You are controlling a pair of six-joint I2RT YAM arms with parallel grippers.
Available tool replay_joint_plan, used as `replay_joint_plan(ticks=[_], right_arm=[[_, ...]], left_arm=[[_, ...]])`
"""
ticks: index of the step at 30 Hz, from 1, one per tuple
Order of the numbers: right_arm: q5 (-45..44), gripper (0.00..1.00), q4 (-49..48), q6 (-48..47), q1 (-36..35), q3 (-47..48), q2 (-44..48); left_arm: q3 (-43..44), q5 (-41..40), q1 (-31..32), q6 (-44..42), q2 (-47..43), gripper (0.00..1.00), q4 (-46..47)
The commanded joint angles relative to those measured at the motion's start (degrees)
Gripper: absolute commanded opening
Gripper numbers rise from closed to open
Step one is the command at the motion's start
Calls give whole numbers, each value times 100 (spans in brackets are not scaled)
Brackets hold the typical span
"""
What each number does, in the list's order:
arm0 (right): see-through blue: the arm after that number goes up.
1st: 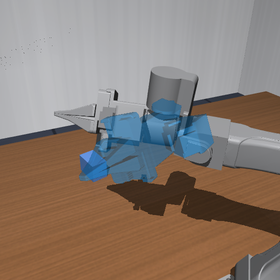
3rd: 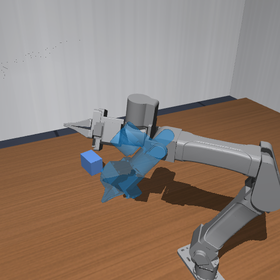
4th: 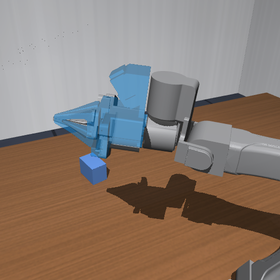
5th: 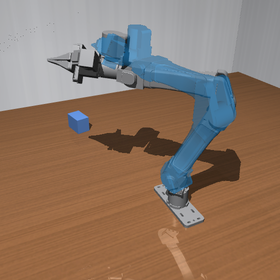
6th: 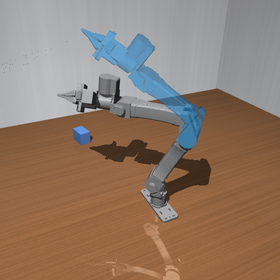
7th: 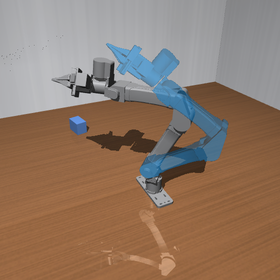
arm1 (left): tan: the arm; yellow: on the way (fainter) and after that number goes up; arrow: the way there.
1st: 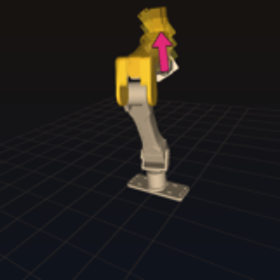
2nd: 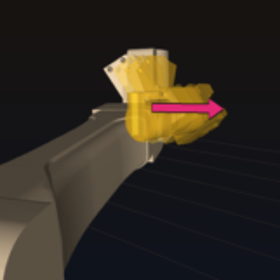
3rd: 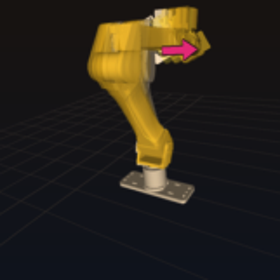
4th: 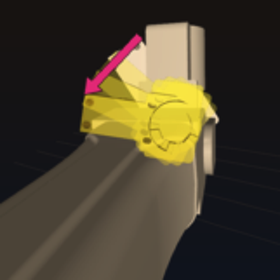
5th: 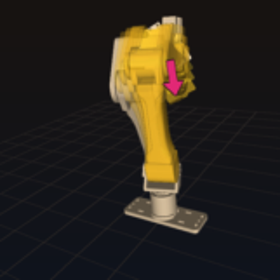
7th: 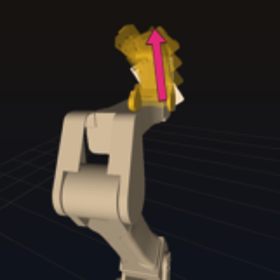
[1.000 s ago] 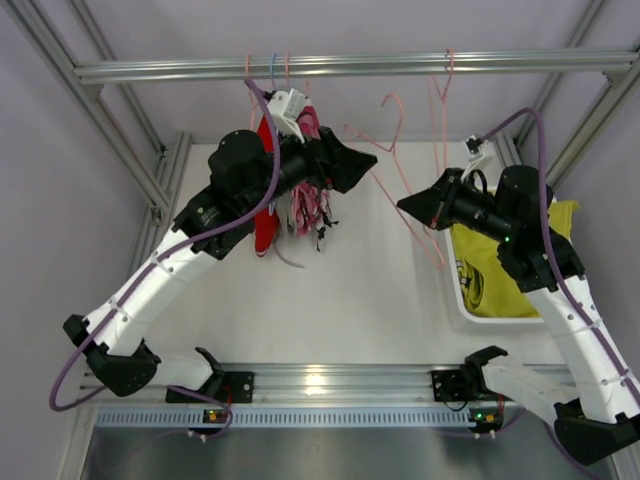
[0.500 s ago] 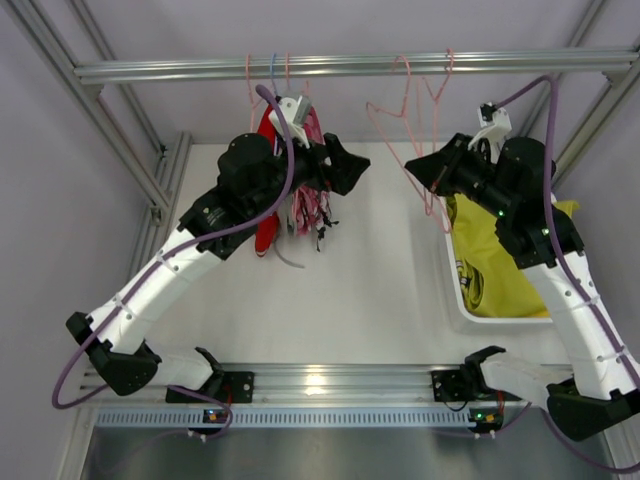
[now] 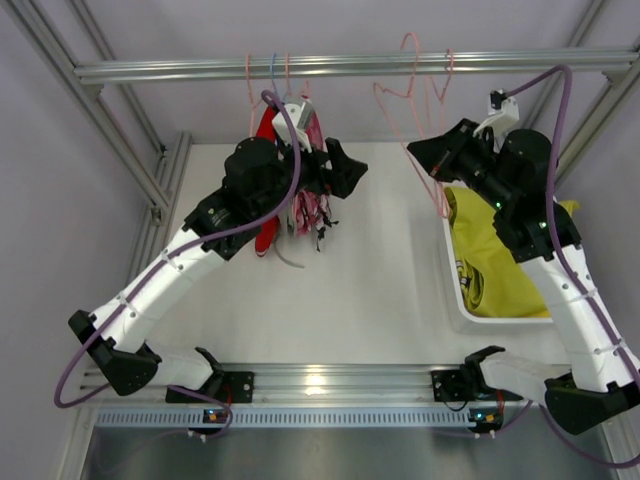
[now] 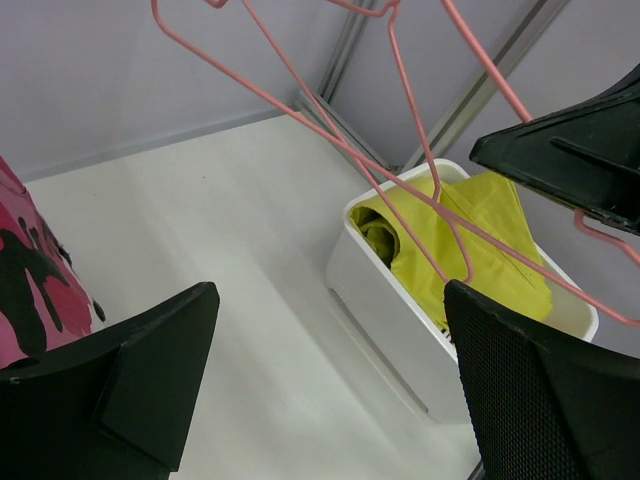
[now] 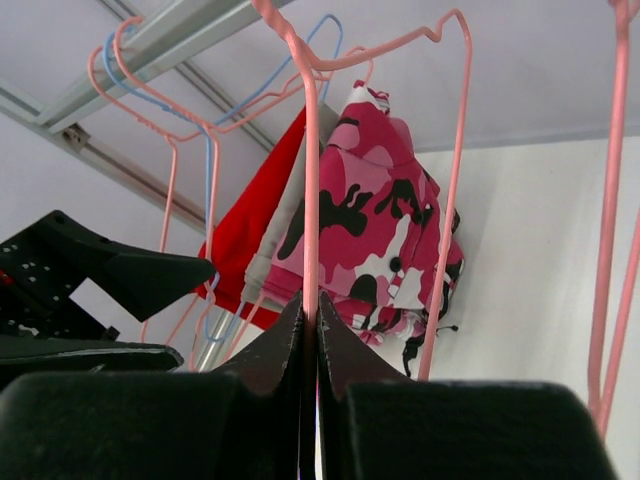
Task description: Remove the trousers from the hanger
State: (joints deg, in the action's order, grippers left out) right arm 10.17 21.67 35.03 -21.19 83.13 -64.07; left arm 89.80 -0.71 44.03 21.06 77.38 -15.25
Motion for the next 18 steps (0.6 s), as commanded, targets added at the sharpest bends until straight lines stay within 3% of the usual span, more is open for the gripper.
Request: replay_joint_plan(ticks=[1, 14, 18], right_arm=[[-199, 0, -726, 92, 62, 10, 246], [-1122, 0, -567, 83, 45, 247, -395], [-1044, 0, -761, 171, 36, 63, -465]], left_arm=[[-24, -8, -52, 3, -145, 99, 162], [178, 581, -483, 504, -92, 99, -40], [108, 625, -536, 504, -127, 99, -40]])
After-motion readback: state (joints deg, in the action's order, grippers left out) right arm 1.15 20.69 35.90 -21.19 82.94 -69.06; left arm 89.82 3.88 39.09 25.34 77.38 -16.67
